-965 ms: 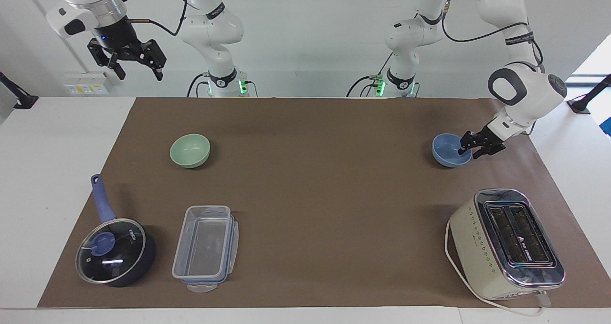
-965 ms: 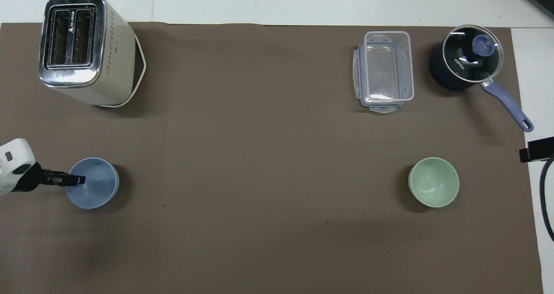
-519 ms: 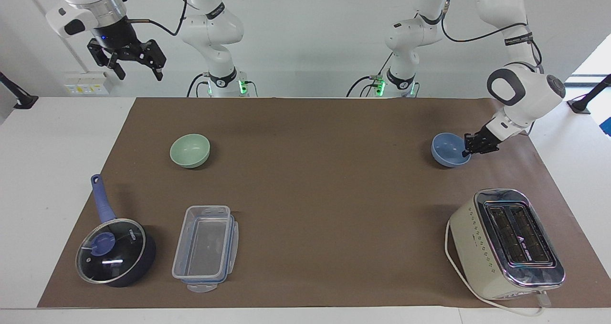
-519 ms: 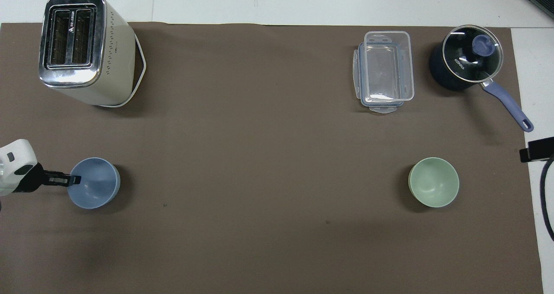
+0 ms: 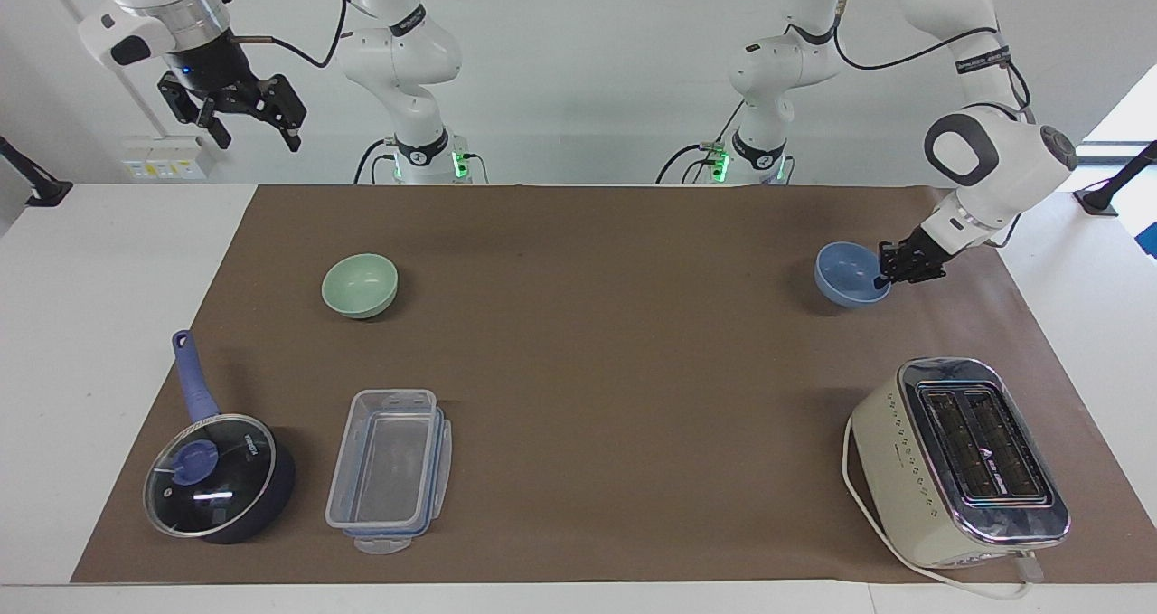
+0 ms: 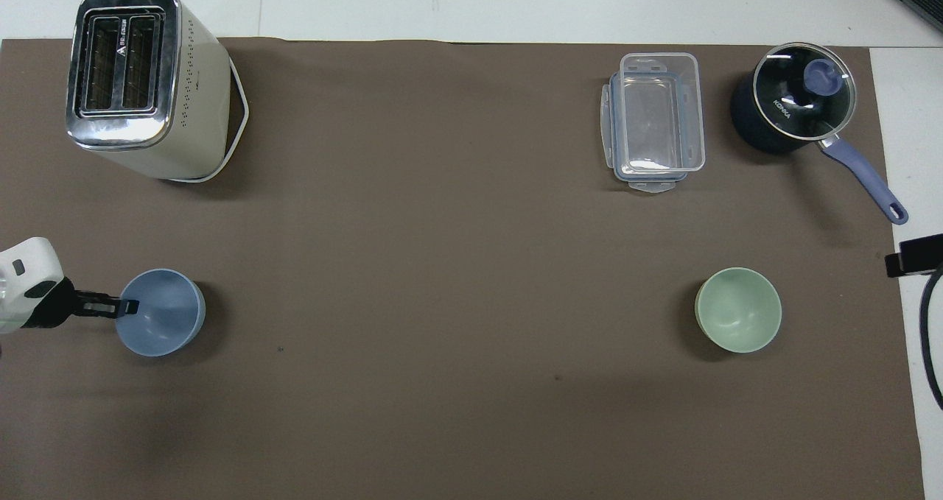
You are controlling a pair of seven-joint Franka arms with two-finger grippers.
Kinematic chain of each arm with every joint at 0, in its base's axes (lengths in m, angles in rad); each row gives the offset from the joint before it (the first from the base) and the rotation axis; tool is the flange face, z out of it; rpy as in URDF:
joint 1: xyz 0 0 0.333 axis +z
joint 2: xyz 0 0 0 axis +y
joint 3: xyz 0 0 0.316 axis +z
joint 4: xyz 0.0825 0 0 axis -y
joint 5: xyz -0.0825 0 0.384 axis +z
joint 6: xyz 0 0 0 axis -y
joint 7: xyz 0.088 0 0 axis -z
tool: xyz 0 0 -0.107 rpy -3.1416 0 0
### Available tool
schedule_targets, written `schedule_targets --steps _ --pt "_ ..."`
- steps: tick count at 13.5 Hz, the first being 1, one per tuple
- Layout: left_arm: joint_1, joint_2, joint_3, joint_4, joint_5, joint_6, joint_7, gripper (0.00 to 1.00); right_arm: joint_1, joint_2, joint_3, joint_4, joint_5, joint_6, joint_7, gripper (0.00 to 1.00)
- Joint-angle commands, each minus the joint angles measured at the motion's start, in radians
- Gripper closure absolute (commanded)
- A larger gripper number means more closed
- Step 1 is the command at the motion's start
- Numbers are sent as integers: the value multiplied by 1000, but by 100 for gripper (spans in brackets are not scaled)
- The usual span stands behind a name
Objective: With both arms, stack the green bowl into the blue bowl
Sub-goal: 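Reach the left gripper to the blue bowl rim and grasp it, then slide the blue bowl to mid-table while the right gripper reaches the green bowl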
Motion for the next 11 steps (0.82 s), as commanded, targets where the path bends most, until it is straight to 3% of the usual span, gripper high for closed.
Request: schedule_targets --steps 1,4,11 --pt "-83 -87 4 -19 -10 -42 -106 100 -8 -32 4 -71 -4 28 -10 0" --pt "-250 -105 3 -21 1 -31 -321 100 -10 -42 2 -188 -4 150 -28 0" --pt "-660 -71 3 -25 5 102 -813 100 -39 -42 4 -401 -5 351 -52 0"
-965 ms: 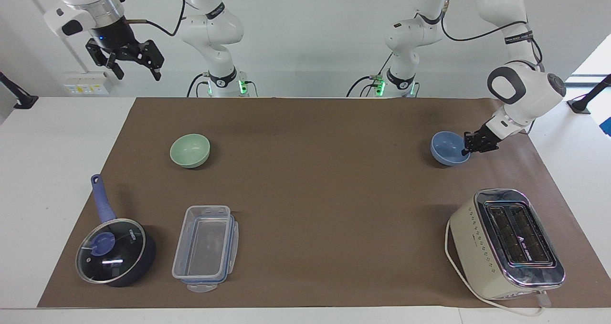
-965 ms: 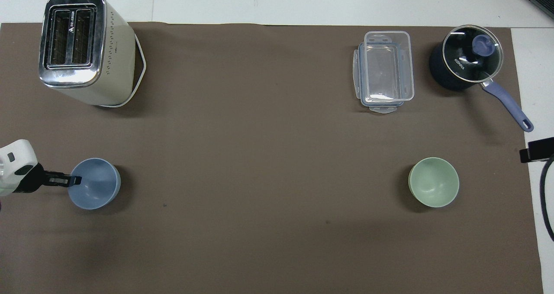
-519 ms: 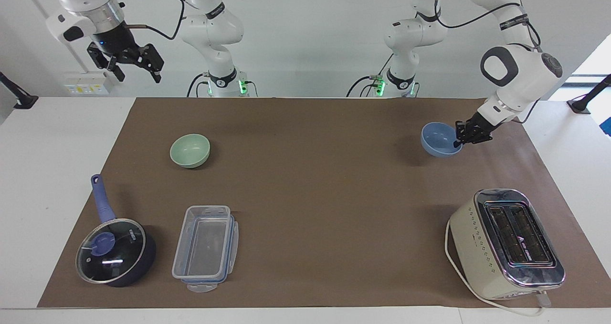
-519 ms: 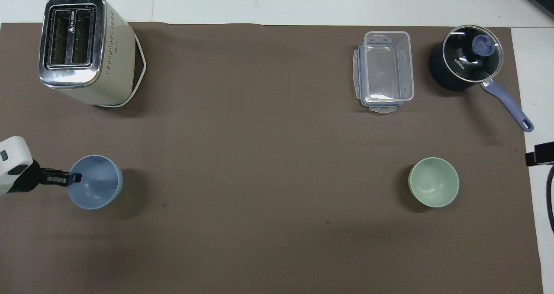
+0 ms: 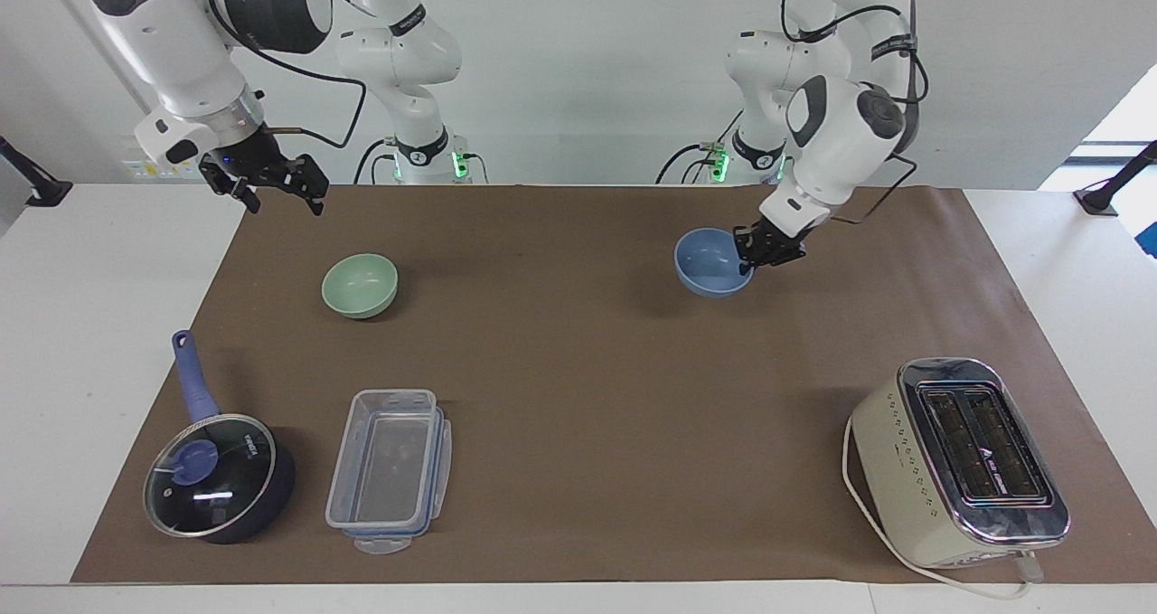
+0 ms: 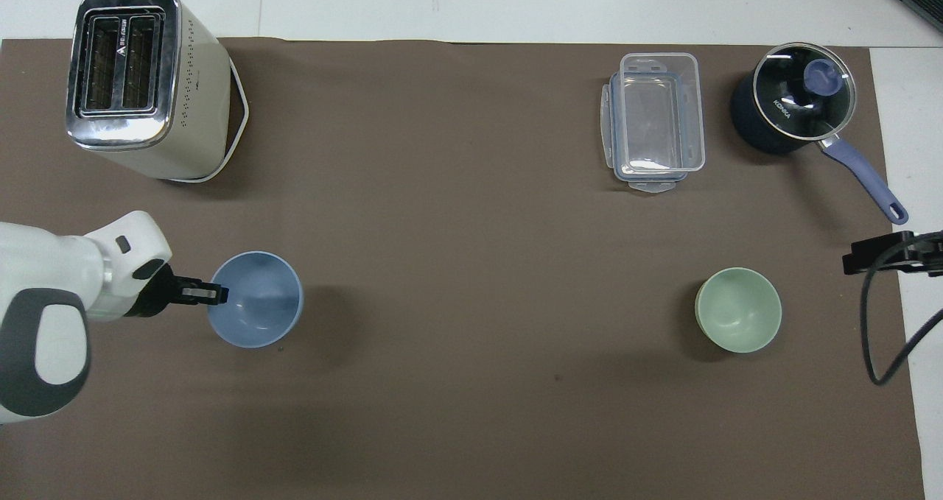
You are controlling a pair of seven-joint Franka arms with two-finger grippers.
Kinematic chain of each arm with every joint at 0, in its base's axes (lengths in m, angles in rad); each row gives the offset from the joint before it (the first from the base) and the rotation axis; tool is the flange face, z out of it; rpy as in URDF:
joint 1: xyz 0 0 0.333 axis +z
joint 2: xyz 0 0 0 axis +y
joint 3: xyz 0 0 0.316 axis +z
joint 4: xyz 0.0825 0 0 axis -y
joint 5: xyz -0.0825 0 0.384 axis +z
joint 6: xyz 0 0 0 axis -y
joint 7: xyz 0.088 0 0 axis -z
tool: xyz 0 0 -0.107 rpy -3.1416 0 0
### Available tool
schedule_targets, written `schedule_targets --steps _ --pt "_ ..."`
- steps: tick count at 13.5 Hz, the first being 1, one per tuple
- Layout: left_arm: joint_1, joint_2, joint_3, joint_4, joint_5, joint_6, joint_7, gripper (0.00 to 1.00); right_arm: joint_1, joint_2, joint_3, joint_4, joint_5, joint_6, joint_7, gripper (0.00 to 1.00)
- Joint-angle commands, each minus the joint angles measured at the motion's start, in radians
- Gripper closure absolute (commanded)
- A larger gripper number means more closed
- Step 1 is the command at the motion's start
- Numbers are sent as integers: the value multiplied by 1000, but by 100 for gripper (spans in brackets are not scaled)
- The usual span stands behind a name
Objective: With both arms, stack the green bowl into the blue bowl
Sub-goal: 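Slide the blue bowl to mid-table while the right gripper reaches the green bowl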
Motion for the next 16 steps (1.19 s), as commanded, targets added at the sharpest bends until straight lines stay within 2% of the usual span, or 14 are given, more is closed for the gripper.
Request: schedule_targets --steps 1,3,7,9,11,12,13,14,16 --pt "-124 25 21 -21 5 72 -94 100 -20 -35 4 -112 -5 98 -30 0" --pt "-211 71 21 -18 5 158 -201 100 -25 -24 3 -160 -4 150 -39 0" --pt "-284 174 21 -11 5 328 -253 100 -89 5 4 -304 2 344 -161 0" --pt "-287 194 21 -12 5 342 -255 100 -94 19 3 -370 7 432 -186 0" --pt "-287 208 21 -3 5 344 -255 100 -94 25 3 -398 7 466 -188 0" --pt "-287 208 21 -3 5 339 -255 96 -94 45 4 -413 9 495 -197 0" --pt "-287 208 19 -2 4 338 -260 64 -95 54 4 -445 9 551 -203 0" --pt "-287 209 19 -2 5 335 -261 41 -97 60 4 -471 9 598 -206 0" --pt "-286 212 21 12 5 329 -255 5 -97 83 4 -499 10 650 -206 0"
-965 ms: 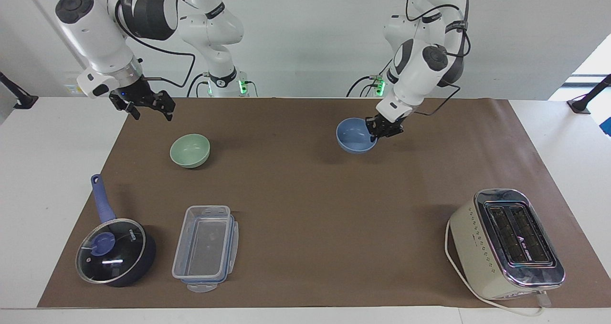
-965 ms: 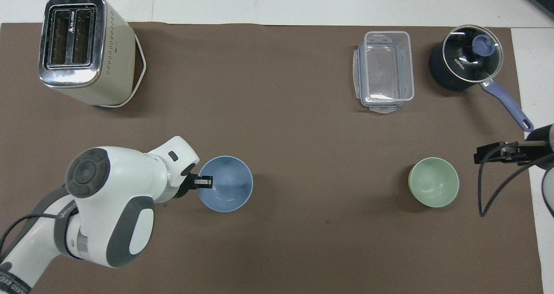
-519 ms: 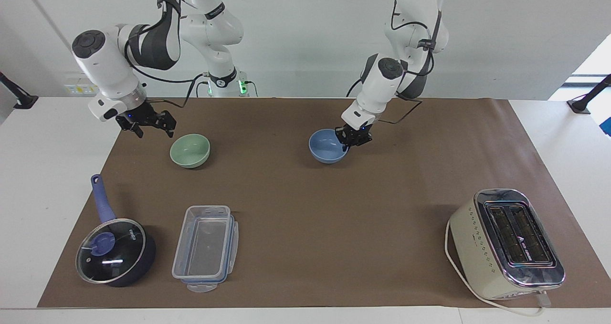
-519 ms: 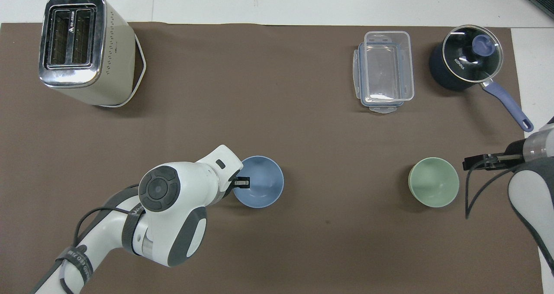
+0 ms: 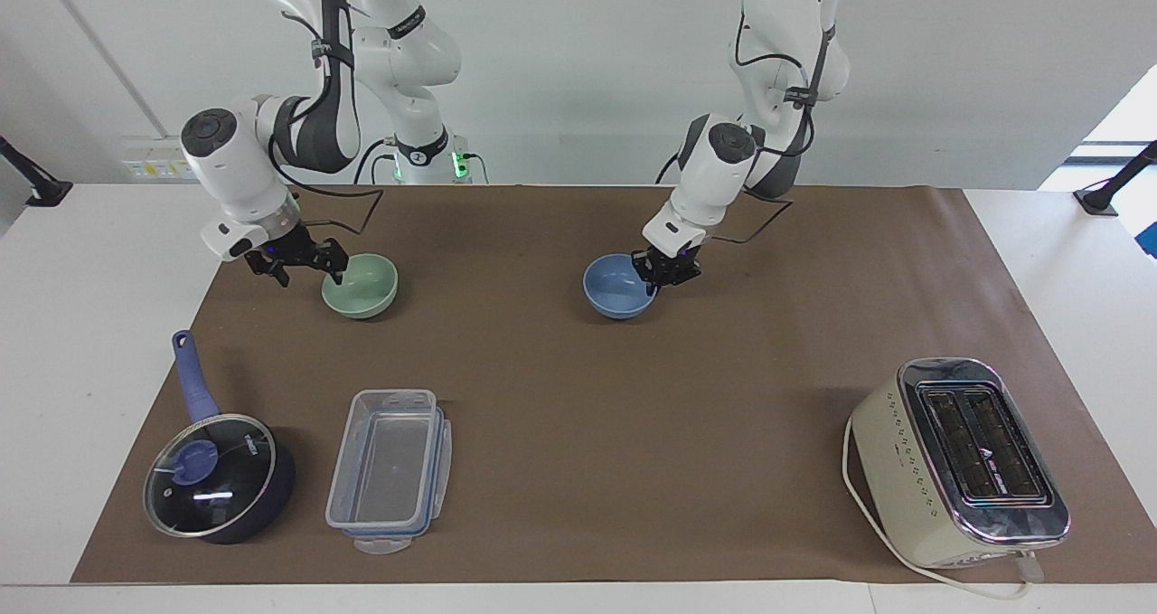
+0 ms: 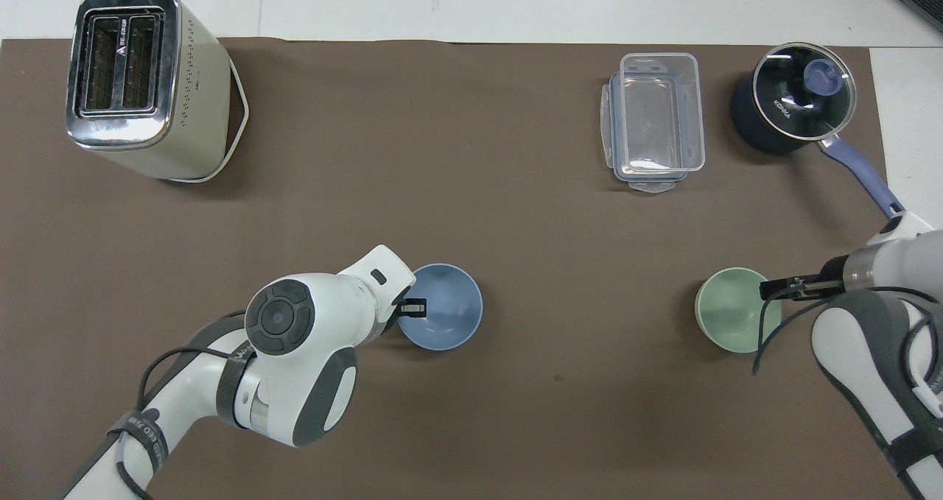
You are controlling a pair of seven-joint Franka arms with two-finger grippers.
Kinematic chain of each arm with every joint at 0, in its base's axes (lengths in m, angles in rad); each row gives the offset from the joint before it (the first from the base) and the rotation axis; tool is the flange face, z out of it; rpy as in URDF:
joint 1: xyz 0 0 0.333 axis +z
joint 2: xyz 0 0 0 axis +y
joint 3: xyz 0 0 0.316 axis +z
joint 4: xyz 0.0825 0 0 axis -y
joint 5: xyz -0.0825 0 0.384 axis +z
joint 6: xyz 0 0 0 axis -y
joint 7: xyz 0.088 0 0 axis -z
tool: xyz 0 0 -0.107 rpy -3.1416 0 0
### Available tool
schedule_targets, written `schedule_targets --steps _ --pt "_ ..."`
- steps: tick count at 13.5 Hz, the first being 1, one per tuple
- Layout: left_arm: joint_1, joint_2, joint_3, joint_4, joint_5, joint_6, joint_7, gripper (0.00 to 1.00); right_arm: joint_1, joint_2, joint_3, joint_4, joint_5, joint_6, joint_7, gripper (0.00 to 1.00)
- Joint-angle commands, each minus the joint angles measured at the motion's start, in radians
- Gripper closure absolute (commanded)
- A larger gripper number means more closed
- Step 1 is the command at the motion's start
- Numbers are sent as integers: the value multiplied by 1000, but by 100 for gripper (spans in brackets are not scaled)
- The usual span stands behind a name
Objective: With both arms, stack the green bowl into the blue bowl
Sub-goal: 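Slide the blue bowl to mid-table while the right gripper reaches the green bowl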
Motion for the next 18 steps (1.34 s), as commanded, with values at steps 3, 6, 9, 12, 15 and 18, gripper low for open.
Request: schedule_targets --steps 3,6,9,12,15,18 --pt "-1 -22 29 55 19 -69 -8 0 -12 20 5 -58 10 86 -34 0" --pt "69 -68 33 108 123 -170 -5 0 -12 28 5 -63 34 92 -86 9" --pt "161 -137 33 180 197 -322 52 0 -20 31 5 -62 39 92 -94 90" --pt "270 -141 33 346 203 -492 190 0 -20 34 5 -60 39 91 -86 100" --pt "370 -129 31 498 243 -626 294 0 -20 40 5 -48 39 88 -92 100" --pt "445 -129 34 608 271 -707 366 0 -18 0 7 -10 39 28 -100 100"
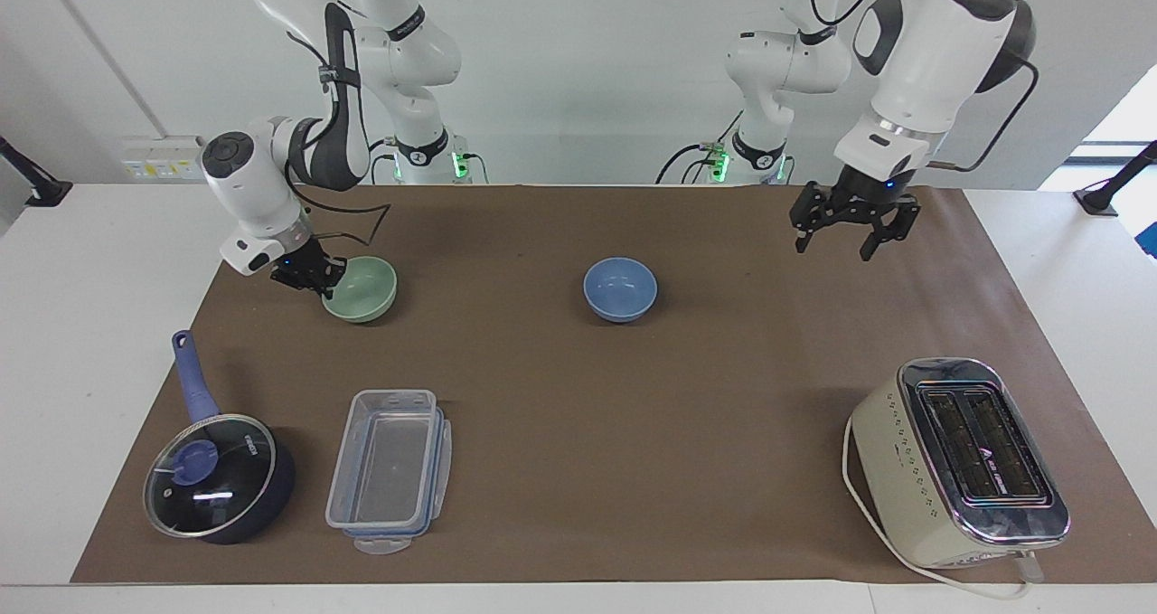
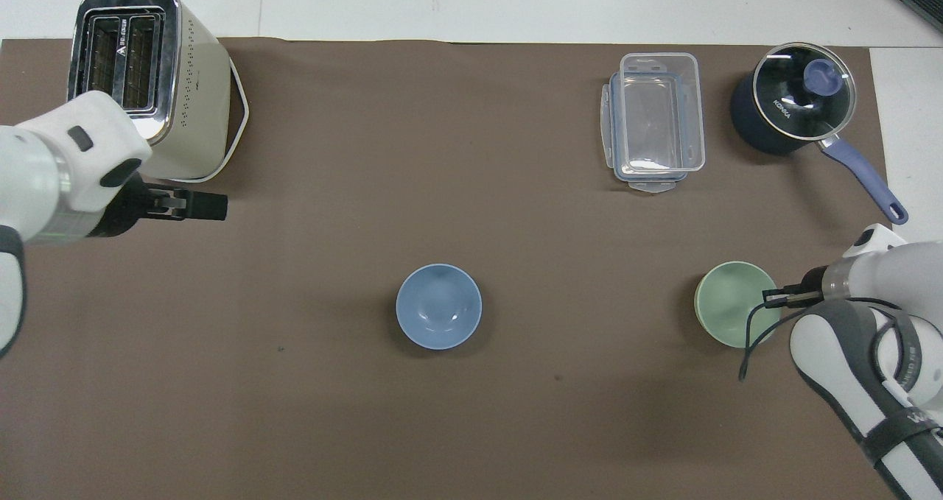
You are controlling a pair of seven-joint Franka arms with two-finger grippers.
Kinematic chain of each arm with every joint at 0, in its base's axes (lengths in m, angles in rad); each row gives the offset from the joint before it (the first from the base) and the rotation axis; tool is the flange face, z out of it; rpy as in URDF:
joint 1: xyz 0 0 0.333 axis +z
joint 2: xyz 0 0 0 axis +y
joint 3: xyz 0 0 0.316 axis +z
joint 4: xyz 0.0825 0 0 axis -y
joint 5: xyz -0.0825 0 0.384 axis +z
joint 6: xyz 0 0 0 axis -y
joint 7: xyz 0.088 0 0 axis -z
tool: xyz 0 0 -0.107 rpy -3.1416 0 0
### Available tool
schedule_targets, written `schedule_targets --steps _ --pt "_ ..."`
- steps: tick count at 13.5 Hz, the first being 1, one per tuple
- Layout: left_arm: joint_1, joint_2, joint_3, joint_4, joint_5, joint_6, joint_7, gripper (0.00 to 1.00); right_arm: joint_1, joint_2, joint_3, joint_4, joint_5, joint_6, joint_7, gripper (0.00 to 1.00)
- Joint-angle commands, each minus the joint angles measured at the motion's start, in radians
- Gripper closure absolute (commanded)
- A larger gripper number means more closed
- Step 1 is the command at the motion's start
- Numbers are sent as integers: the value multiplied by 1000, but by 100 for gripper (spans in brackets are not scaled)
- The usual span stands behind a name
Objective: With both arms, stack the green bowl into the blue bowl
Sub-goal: 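Release the blue bowl with the left gripper while the right gripper grasps the green bowl, then lift the green bowl with the right gripper and carry it over the blue bowl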
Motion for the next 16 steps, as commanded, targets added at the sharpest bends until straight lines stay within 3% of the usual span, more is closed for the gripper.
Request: schedule_targets --steps 1,4,8,11,16 --pt "69 28 -11 134 25 -115 58 0 -10 -37 7 48 19 -80 -40 100" --pt "148 31 -10 214 16 -237 84 0 1 -101 13 101 24 -185 -45 100" --pt "158 48 -5 258 14 -316 120 0 55 -132 19 241 73 -356 -31 100" --pt "156 51 -4 261 17 -338 150 0 128 -126 19 293 73 -377 45 100" --pt "167 106 -4 351 25 -398 152 0 295 -118 19 302 73 -361 286 100"
